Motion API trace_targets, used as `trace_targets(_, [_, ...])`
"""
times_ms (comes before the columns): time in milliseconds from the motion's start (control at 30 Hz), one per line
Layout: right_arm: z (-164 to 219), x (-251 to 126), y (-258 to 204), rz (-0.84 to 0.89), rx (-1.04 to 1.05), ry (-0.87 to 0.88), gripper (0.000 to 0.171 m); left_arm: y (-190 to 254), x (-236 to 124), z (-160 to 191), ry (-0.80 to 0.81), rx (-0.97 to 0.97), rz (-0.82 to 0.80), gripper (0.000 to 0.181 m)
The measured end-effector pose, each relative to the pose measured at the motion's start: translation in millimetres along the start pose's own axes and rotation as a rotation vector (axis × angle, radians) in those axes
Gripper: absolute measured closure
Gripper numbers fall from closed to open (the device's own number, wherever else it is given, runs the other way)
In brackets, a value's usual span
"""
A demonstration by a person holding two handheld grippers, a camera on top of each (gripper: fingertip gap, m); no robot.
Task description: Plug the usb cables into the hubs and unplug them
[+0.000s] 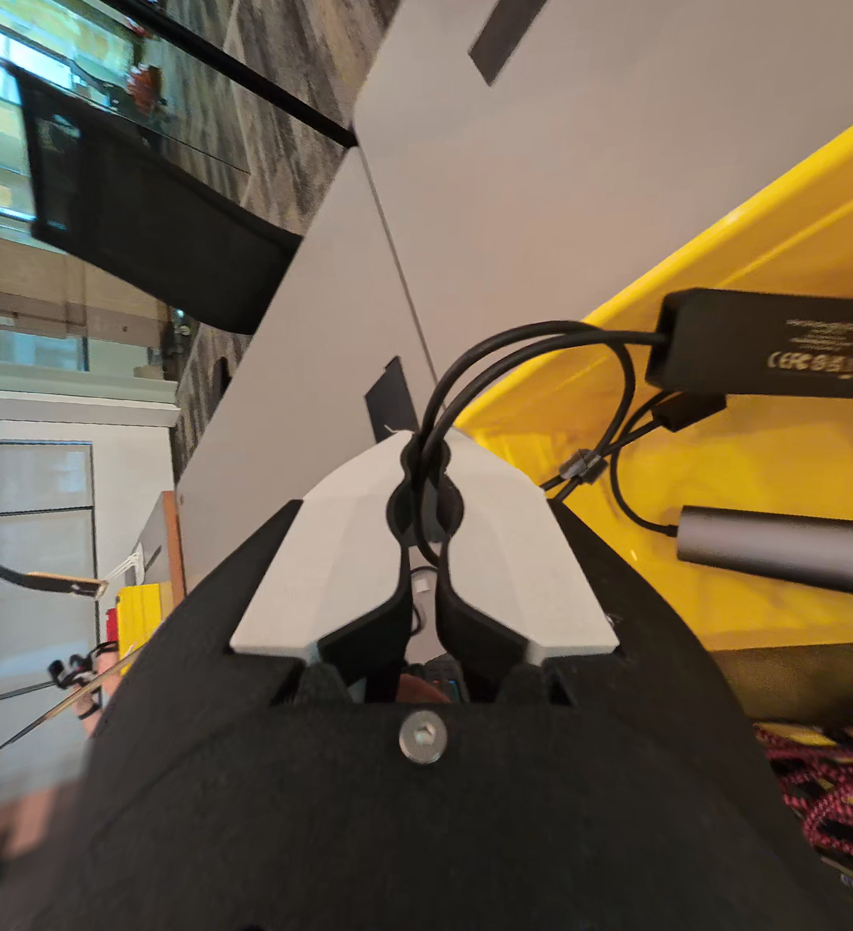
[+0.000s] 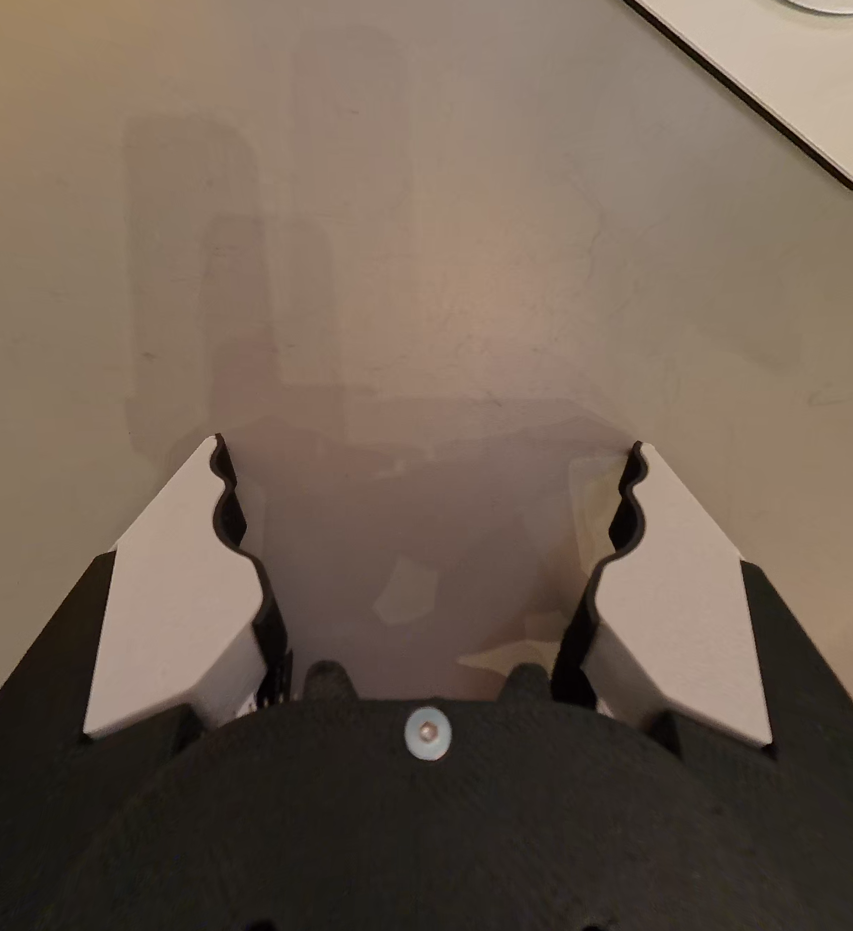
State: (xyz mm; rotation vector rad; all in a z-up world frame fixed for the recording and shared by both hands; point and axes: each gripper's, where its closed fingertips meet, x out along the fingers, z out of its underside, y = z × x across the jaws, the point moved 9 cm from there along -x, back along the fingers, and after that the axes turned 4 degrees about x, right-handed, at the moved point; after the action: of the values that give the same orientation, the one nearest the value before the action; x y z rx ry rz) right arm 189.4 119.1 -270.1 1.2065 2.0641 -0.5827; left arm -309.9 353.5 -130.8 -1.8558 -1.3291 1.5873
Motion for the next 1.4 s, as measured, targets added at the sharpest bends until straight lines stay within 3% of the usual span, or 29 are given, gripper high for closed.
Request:
trace_targets(233, [0.0, 0.1, 0.2, -0.001, -0.001, 0.000, 0.025, -39.1, -60.2, -3.0, 0.089, -0.077, -0.101, 0.178])
trace_targets(400, [0.1, 0.2, 0.1, 0.000, -0.001, 0.001, 0.025, -52.3, -105.8, -28.5, 0.165, -0.093, -0.129, 0.178])
trace_targets(567, [0.3, -0.1, -0.1, -0.001, -0.002, 0.003, 0.026, -36.9, -148.4, -73.3, 0.288, -0.104, -0.059, 0.178])
trace_targets(700, [0.7, -0.5, -0.2, -0.002, -0.003, 0.004, 0.026, 0.7, -167.0, -113.1, 0.353, -0.059, 0.053, 0.178])
trace_targets(1033, [1.9, -1.7, -0.9, -0.008, -0.009, 0.011, 0.029, 116.1, -154.1, -178.7, 0.370, 0.008, 0.380, 0.178])
trace_targets(1400, [2.8, -3.0, -2.2, -0.031, -0.028, 0.016, 0.032, 192.7, -103.5, -197.1, 0.263, -0.069, 0.661, 0.178])
